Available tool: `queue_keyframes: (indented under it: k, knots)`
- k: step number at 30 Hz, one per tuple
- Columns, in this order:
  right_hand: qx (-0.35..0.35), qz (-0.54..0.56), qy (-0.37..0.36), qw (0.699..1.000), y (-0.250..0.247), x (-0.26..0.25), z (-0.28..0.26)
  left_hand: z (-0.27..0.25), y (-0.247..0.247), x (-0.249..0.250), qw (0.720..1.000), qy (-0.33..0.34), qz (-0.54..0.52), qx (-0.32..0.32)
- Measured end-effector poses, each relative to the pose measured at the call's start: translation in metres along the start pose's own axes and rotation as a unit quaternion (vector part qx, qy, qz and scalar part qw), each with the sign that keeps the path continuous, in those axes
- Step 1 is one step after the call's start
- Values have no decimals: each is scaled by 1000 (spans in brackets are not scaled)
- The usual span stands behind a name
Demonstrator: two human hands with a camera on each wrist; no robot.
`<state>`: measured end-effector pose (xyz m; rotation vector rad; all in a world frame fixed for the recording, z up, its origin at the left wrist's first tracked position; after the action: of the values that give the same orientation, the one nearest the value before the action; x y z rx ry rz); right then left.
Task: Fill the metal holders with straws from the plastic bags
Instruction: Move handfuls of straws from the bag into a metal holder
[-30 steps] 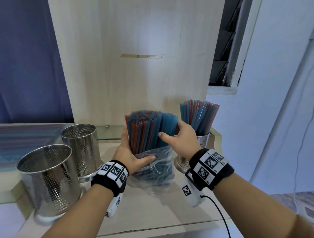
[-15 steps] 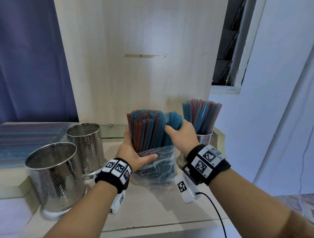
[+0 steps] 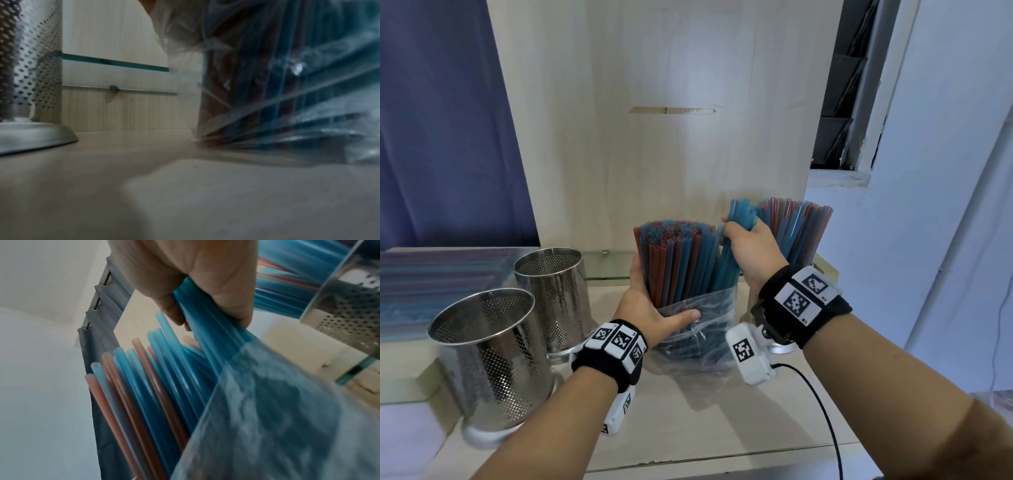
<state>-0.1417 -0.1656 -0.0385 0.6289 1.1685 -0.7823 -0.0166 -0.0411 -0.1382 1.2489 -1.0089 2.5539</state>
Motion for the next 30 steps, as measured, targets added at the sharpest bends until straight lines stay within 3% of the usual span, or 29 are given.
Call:
queue_keyframes:
  k: [7,16,30]
  knots:
    - [-3,-5,-88,996,-2,-25,12,1,1,-3,1000,0,0,-2]
    - [-17,50,-114,992,-10,-52,22,1,1,-3,1000,-2,7,-10]
    - [52,180,-233,954,-63,-102,13,0,0,0,1000,-9,9,-8]
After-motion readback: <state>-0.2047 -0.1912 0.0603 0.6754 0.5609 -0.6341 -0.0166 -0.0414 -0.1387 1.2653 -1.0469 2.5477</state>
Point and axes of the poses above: each hand's wrist, its own z-axis towards the middle knuckle, its own y-axis out of the palm, x = y × z, the point moved 1 cm from there along z, towards the middle knuckle, and after that the axes turned 3 degrees about z, right-handed, at the moved point
